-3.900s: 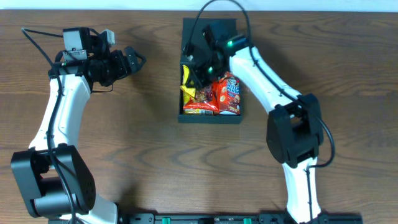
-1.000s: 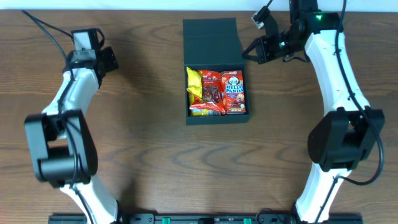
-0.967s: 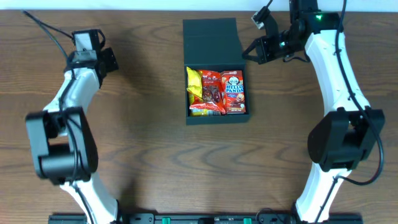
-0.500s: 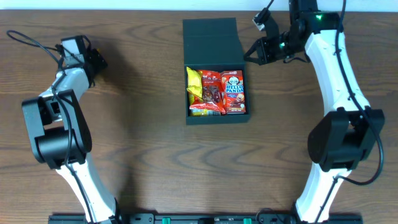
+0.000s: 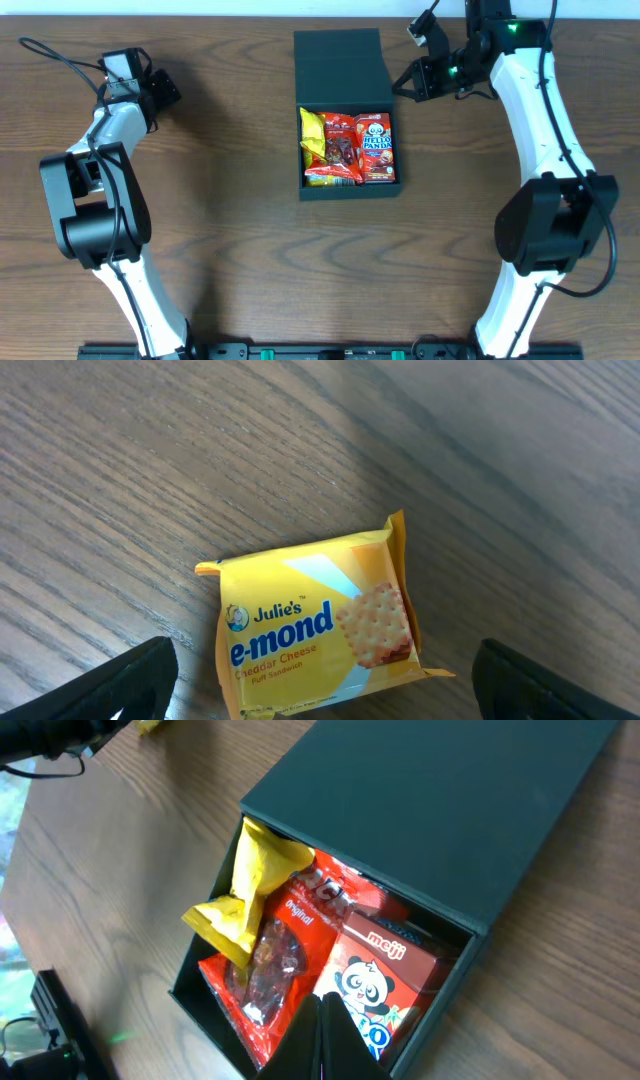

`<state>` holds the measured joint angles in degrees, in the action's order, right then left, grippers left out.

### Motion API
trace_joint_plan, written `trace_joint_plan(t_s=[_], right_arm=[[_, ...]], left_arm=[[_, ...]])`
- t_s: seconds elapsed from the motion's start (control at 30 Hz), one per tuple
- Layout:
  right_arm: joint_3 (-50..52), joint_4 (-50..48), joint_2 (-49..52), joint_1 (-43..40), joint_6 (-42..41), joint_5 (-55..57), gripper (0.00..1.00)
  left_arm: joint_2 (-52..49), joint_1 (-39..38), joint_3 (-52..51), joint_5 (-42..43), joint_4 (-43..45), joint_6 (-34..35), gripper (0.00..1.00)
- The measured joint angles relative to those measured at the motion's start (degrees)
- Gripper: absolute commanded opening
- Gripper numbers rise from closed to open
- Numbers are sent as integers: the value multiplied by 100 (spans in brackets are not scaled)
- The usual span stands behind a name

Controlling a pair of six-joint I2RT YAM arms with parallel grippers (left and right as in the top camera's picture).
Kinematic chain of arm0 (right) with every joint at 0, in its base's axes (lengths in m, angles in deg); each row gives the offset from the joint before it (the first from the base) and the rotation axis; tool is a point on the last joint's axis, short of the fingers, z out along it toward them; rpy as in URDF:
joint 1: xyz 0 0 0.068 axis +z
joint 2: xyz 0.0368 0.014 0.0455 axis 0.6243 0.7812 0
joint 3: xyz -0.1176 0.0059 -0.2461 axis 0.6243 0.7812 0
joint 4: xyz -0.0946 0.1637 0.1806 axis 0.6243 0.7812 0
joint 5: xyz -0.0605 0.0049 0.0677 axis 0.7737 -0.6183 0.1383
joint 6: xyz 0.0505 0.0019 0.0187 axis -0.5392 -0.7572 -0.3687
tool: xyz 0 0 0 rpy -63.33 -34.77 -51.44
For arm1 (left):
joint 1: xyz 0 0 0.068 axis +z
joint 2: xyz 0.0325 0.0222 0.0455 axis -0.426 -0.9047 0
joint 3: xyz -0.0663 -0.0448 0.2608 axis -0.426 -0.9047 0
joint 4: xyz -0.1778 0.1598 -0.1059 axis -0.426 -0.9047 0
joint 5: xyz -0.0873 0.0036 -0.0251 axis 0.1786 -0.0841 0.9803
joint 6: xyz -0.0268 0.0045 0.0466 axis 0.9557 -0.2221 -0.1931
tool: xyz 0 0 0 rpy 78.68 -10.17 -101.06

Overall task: Pack container
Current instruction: 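Grasp the yellow Julie's Le-mond pack with the left gripper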

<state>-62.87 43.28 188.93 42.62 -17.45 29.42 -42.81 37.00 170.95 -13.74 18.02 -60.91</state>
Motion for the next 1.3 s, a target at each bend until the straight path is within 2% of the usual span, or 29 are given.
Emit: trace_joint_plan(t_s=[0.4, 0.5, 0.53, 0.67, 0.97, 1.3], right_arm=[[0, -59, 0, 0, -59, 0, 1], [0, -55, 0, 0, -107, 0, 1], [0, -52, 0, 0, -111, 0, 1], [0, -50, 0, 0, -133, 0, 2], [0, -50, 0, 0, -136, 0, 1], [0, -50, 0, 0, -138, 0, 1]], left_arm=[[-365, -57, 168, 15, 105, -4, 96], [-411, -105, 271, 11, 0, -17, 100], [-415, -127, 295, 4, -26, -7, 92], [-417, -175, 348, -22, -243, -9, 83], [-417, -179, 450, -31, -608, -116, 73], [-496, -317, 973, -2, -1397, -339, 60]])
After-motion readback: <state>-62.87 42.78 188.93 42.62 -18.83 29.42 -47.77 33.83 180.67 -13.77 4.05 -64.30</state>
